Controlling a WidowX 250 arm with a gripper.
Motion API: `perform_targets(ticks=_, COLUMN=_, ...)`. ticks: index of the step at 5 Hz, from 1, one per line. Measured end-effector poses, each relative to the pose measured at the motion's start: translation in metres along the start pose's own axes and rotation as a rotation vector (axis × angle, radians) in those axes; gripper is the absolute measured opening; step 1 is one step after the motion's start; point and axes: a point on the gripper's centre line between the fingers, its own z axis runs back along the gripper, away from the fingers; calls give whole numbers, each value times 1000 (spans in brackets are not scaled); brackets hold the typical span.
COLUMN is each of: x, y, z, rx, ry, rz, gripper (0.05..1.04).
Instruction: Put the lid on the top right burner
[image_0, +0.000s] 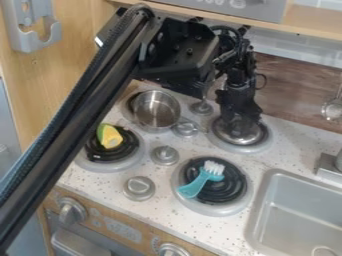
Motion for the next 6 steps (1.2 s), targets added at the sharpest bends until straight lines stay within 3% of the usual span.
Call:
perform_targets(ticks=1, x=-3, y=-3, z=0, rx=-6, ry=-19, rz=0, gripper=1017)
perform_targets(ticks=2, x=-19, y=-8, z=21, rx=-13, ry=20, rz=-9, gripper=1008)
perform_targets(ticks=3, x=-39, y=-4, z=68, rx=28, ry=-13, rz=-2, gripper=999)
perform_targets(ticks=4, x=-66, y=0, z=96, rx=50, ry=-32, rz=6, gripper=999)
perform_targets(ticks=5, x=-94, y=11, z=116, rx=87, ry=62, rz=24, gripper=999)
perform_targets(ticks=6, x=-109, y=11, z=119, rx=79, ry=153, rz=34, gripper=999)
